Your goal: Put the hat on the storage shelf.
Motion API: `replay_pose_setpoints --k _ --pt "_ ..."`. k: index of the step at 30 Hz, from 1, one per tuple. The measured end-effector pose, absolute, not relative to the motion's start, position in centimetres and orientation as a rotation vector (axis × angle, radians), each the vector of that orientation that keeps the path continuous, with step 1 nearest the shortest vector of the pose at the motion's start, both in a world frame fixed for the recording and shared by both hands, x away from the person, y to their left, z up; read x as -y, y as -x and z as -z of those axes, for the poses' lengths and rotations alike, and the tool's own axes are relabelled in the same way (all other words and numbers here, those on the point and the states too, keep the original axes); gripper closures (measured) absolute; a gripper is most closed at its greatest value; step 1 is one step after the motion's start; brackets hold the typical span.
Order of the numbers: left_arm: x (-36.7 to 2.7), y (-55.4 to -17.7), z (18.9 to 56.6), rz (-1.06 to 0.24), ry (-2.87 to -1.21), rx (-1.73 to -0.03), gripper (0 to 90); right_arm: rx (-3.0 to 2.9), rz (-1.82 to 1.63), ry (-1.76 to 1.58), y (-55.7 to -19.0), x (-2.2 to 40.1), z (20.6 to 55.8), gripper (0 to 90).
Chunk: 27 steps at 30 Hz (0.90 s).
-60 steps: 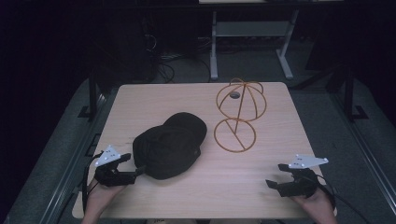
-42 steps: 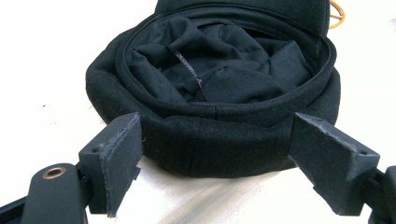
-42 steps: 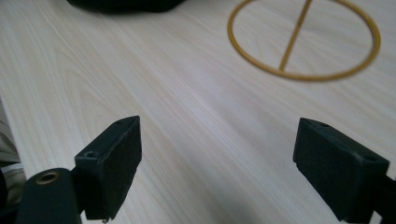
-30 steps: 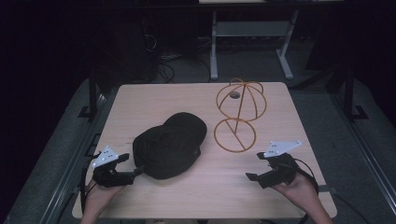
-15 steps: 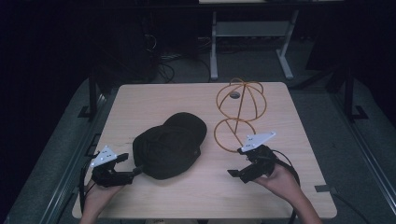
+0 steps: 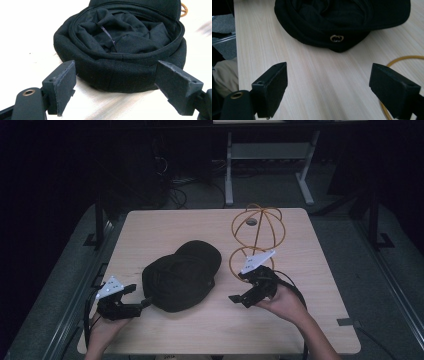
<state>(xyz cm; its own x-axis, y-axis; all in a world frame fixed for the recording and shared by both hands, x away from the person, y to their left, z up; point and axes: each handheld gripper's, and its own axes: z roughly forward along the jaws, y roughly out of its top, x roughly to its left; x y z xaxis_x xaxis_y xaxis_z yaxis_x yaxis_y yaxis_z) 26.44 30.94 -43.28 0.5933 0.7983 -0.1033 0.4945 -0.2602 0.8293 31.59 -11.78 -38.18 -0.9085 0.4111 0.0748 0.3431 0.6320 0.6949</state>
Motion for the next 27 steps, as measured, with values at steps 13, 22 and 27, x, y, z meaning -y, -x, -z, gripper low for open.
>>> replay_pose_setpoints --k 13,22,27 --pt "-31.1 -26.5 43.2 -0.432 -1.925 -1.037 17.4 -2.828 -1.093 -0.505 -32.8 7.2 38.6 14.8" --pt "-31.5 -26.5 43.2 -0.435 -1.921 -1.041 17.4 -2.854 -1.088 -0.419 -33.6 4.0 38.9 15.4" --pt "-31.5 -26.5 43.2 -0.437 -1.925 -1.039 17.4 -2.858 -1.084 -0.401 -34.0 2.5 39.0 16.6"
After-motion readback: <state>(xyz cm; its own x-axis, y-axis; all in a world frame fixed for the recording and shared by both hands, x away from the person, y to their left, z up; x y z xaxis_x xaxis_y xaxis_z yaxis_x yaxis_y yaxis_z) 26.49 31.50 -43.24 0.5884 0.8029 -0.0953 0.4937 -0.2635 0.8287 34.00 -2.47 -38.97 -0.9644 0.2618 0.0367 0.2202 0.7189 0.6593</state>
